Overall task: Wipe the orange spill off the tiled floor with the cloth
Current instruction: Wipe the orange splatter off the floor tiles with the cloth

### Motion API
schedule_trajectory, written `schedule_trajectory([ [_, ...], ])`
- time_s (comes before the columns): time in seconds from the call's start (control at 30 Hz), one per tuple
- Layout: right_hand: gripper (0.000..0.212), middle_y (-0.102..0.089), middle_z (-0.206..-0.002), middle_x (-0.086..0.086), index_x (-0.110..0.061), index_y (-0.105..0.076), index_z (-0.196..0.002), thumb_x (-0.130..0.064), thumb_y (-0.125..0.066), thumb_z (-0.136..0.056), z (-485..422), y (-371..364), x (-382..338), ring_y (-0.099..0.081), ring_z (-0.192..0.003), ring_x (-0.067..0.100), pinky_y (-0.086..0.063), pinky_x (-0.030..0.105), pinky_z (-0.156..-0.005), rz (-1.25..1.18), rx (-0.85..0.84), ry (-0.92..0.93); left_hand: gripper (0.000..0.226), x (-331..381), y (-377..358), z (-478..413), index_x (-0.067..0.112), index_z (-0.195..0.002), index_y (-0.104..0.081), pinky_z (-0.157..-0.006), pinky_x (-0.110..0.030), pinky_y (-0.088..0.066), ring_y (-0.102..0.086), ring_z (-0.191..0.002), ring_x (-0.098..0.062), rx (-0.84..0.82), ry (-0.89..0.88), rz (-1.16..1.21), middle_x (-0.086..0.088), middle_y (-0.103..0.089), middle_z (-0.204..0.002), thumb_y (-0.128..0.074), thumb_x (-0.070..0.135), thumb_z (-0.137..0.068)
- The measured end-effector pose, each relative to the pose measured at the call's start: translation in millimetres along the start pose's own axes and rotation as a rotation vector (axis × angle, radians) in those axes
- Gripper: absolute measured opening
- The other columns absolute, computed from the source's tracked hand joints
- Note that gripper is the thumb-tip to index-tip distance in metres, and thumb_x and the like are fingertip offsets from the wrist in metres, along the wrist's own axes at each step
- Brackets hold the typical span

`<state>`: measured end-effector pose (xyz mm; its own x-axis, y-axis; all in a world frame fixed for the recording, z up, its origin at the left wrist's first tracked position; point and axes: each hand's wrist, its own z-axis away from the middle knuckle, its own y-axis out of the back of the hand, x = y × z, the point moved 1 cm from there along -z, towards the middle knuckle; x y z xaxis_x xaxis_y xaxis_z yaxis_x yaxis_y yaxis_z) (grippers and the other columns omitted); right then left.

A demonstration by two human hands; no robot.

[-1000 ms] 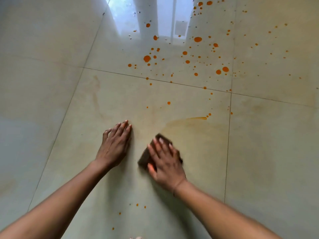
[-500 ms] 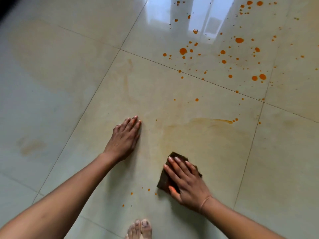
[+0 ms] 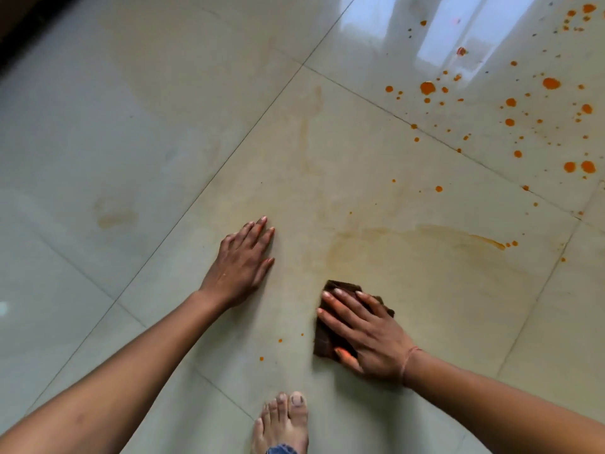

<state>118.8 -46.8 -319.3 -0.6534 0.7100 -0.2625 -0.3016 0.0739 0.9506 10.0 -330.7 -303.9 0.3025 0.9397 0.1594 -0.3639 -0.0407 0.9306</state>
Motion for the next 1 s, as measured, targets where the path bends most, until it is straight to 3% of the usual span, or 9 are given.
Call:
schedule_trajectory([
  [0.13, 0.068, -0.023, -0.160, 0.004, -0.026, -0.030, -0.150, -0.052, -0.042, -0.089, -69.8, -8.0, -64.8, -0.017, -0.149, 0.023, -0.018, 0.044, -0.118, -0.073, -0.025, 0.179, 0.058, -25.2, -10.6, 41.3, 0.017, -0.150, -0.026, -0.111, -0.045, -0.020, -0.017, -0.146, -0.024, 0.027, 0.139, 0.033, -0.005, -0.015, -0.160, -0.041, 0.039, -0.098],
  [0.33, 0.071, -0.021, -0.161, 0.003, -0.029, -0.026, -0.152, -0.053, -0.044, -0.088, -51.2, -10.1, -51.8, -0.016, -0.149, 0.022, -0.017, 0.044, -0.117, -0.020, -0.043, 0.268, 0.061, -51.1, -16.8, 93.3, 0.017, -0.150, -0.028, -0.109, -0.048, -0.024, -0.019, -0.145, -0.025, 0.025, 0.254, 0.057, -0.005, -0.019, -0.159, -0.036, 0.043, -0.095],
  [0.47, 0.068, -0.027, -0.159, 0.003, -0.028, -0.034, -0.149, -0.052, -0.045, -0.086, -91.3, -15.3, -114.8, -0.021, -0.148, 0.022, -0.018, 0.044, -0.117, -0.089, -0.010, 0.212, 0.057, -56.3, -17.4, 95.9, 0.019, -0.148, -0.031, -0.108, -0.045, -0.026, -0.023, -0.144, -0.025, 0.037, 0.236, 0.058, -0.004, -0.023, -0.158, -0.048, 0.036, -0.097],
  [0.57, 0.067, -0.030, -0.158, 0.004, -0.026, -0.037, -0.148, -0.052, -0.044, -0.086, -96.1, -11.1, -94.1, -0.026, -0.146, 0.024, -0.024, 0.044, -0.116, -0.099, -0.017, 0.191, 0.056, -61.2, -15.1, 97.3, 0.019, -0.148, -0.032, -0.107, -0.045, -0.026, -0.024, -0.143, -0.025, 0.034, 0.250, 0.066, -0.004, -0.023, -0.158, -0.048, 0.034, -0.097],
  [0.63, 0.068, -0.029, -0.158, 0.006, -0.025, -0.037, -0.148, -0.052, -0.045, -0.087, -109.1, 1.5, -53.2, -0.027, -0.146, 0.025, -0.026, 0.046, -0.115, -0.073, 0.025, 0.022, 0.056, -63.9, -14.9, 98.7, 0.019, -0.148, -0.031, -0.107, -0.044, -0.025, -0.022, -0.144, -0.024, 0.037, 0.270, 0.066, -0.003, -0.021, -0.158, -0.046, 0.034, -0.097],
  [0.77, 0.070, -0.016, -0.162, 0.005, -0.025, -0.024, -0.153, -0.051, -0.040, -0.090, -145.9, 20.1, -22.4, -0.012, -0.150, 0.022, -0.014, 0.044, -0.118, -0.073, 0.108, -0.411, 0.055, -64.5, -8.3, 80.0, 0.019, -0.149, -0.030, -0.108, -0.045, -0.024, -0.020, -0.145, -0.024, 0.075, 0.271, 0.084, -0.003, -0.019, -0.159, -0.044, 0.034, -0.098],
  [0.87, 0.070, -0.015, -0.162, 0.004, -0.024, -0.025, -0.153, -0.052, -0.040, -0.090, -105.2, 7.3, -42.2, -0.011, -0.150, 0.023, -0.017, 0.046, -0.117, -0.062, 0.044, -0.224, 0.055, -56.5, 2.2, 44.6, 0.018, -0.149, -0.030, -0.110, -0.045, -0.021, -0.018, -0.146, -0.024, 0.119, 0.262, 0.111, -0.003, -0.017, -0.159, -0.044, 0.034, -0.098],
  [0.93, 0.071, -0.015, -0.161, 0.002, -0.026, -0.028, -0.152, -0.054, -0.042, -0.088, -83.0, 11.2, -16.6, -0.017, -0.149, 0.023, -0.020, 0.045, -0.116, -0.031, 0.000, -0.096, 0.056, -45.3, 7.5, 19.0, 0.019, -0.150, -0.027, -0.111, -0.045, -0.017, -0.014, -0.146, -0.023, 0.124, 0.231, 0.122, -0.003, -0.014, -0.160, -0.042, 0.035, -0.099],
  [1.0, 0.070, -0.017, -0.160, 0.003, -0.025, -0.030, -0.151, -0.054, -0.039, -0.088, -96.9, 23.1, 20.3, -0.021, -0.148, 0.024, -0.018, 0.043, -0.117, -0.011, 0.056, -0.246, 0.056, -35.1, 11.2, -7.2, 0.019, -0.150, -0.025, -0.112, -0.044, -0.015, -0.013, -0.147, -0.022, 0.132, 0.195, 0.129, -0.003, -0.013, -0.160, -0.041, 0.035, -0.099],
])
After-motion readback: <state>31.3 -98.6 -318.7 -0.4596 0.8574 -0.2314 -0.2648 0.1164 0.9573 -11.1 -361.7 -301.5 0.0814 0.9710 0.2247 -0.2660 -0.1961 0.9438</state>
